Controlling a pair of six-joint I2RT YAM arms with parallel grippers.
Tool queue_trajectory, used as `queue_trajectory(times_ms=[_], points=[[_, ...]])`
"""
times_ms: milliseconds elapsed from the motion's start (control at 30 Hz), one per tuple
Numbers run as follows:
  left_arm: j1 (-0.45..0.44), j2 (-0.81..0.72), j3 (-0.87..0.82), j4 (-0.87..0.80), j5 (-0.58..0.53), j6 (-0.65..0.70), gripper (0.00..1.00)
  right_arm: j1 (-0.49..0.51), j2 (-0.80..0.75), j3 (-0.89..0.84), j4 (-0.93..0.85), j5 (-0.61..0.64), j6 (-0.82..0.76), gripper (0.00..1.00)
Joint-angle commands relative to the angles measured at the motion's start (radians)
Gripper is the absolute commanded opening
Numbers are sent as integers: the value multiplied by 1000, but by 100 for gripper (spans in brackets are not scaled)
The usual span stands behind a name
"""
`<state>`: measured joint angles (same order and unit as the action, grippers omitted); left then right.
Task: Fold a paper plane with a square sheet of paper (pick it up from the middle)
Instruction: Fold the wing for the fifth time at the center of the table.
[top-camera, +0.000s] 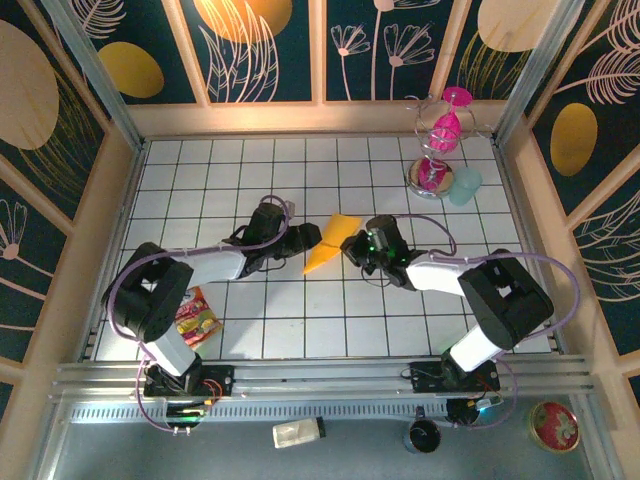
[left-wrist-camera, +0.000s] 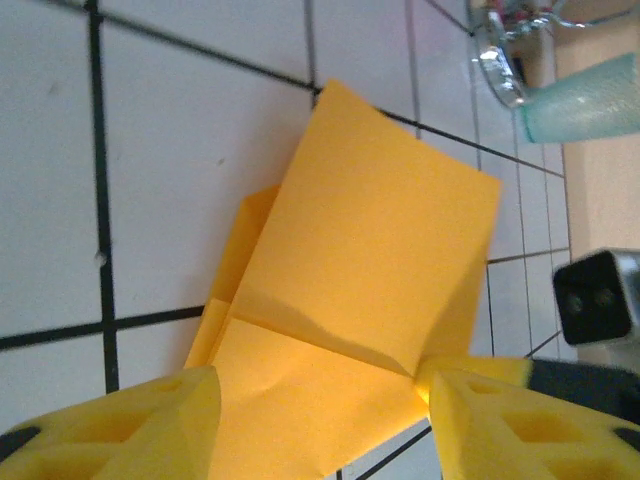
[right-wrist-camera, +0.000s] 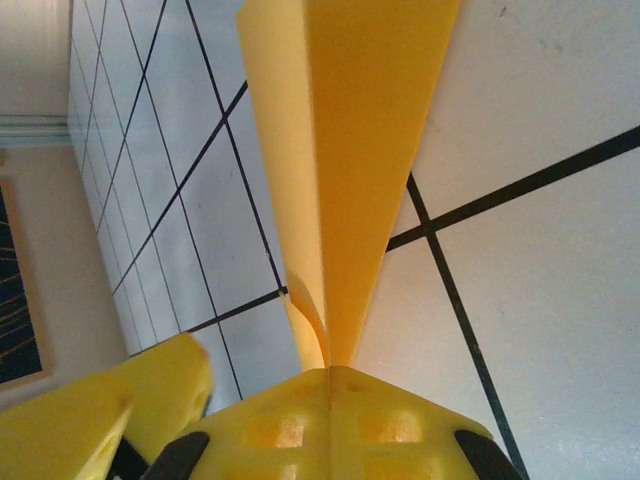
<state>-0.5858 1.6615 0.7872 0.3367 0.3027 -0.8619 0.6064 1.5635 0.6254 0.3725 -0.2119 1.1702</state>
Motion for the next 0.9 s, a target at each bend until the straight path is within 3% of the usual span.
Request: queue_trajectory(times_ms=[0,367,867], points=[[-12,-45,-6,-16,-57,198,61,-25,-2,8,43,-77,32,2],[-85,-41,-34,30,-184,587,64,-54,0,30,42,-149,51,2],[-179,-1,-100,207,-211,921,59,-94,9,31,43,-169,54,2]])
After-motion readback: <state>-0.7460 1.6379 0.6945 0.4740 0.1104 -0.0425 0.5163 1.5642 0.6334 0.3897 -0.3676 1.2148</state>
